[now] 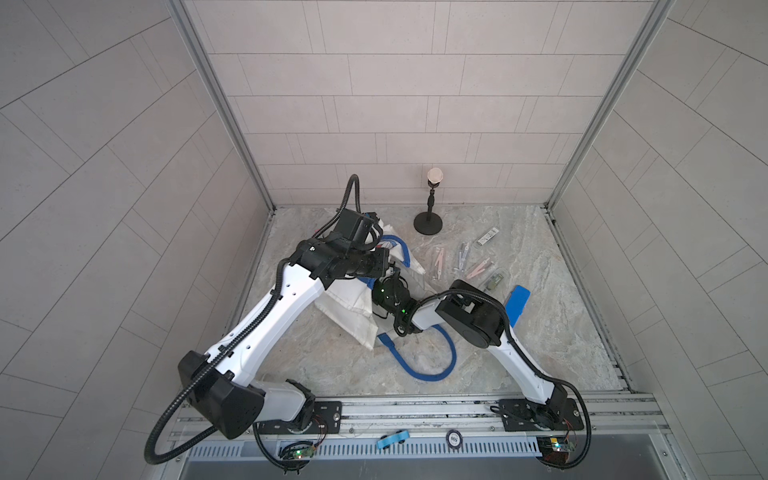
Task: Take out the compass set from the canvas bag
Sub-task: Pick up the compass set from the canvas bag.
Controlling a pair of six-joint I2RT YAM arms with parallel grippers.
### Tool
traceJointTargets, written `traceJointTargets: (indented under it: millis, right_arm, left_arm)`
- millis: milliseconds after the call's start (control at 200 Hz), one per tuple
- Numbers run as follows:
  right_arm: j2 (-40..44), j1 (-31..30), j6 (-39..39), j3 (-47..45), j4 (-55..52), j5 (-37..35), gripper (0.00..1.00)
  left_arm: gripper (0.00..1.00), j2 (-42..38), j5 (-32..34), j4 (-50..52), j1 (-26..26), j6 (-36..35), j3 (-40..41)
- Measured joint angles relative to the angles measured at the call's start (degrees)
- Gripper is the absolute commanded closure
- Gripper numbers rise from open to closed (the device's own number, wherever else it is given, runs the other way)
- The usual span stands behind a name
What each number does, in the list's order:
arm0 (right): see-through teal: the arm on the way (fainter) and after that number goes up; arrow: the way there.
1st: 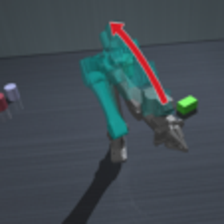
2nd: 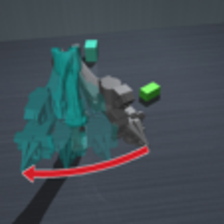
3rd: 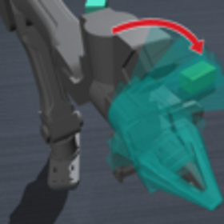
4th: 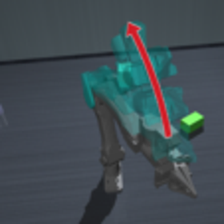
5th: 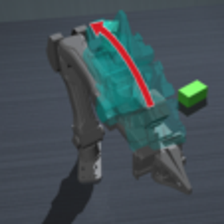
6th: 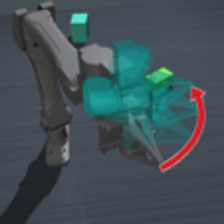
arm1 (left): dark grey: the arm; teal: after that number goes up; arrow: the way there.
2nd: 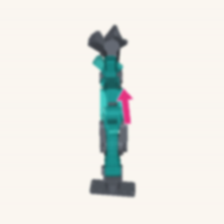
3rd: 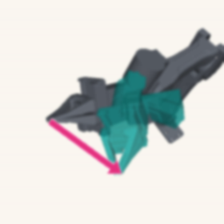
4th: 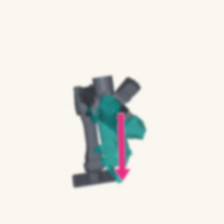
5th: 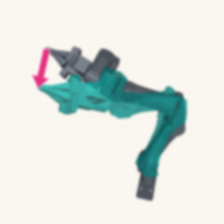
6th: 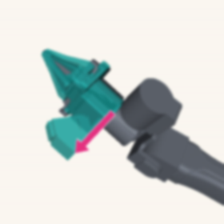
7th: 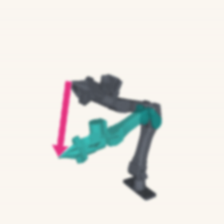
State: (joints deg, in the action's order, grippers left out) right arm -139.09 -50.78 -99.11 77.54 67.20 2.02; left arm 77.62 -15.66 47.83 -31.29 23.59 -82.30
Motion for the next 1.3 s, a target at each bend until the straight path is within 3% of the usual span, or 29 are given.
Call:
traceJointTargets:
  millis: [180,380,640,805,1301]
  right_arm:
    - [0.00,0.44,0.11,4.87,-7.93,-0.13,0.43]
    - [-0.33,0.68,0.11,7.87,-8.00,0.22,0.71]
    - [1.33,0.46,-0.61,-4.74,-2.84,-0.70,0.78]
    - [3.39,0.48,-1.03,-7.74,-1.49,-1.14,0.85]
    - [15.39,0.44,-1.75,-21.94,3.52,-0.98,0.88]
  left_arm:
    - [1.00,0.96,0.04,-0.07,0.22,0.20,0.00]
    - [1.00,1.14,-0.87,-0.94,0.94,0.20,0.00]
    - [1.00,1.14,-2.73,-2.91,4.68,1.05,0.00]
    - [1.00,1.53,-3.08,-3.52,4.87,1.40,0.00]
    - [1.00,1.55,-2.64,-4.50,5.57,1.57,0.07]
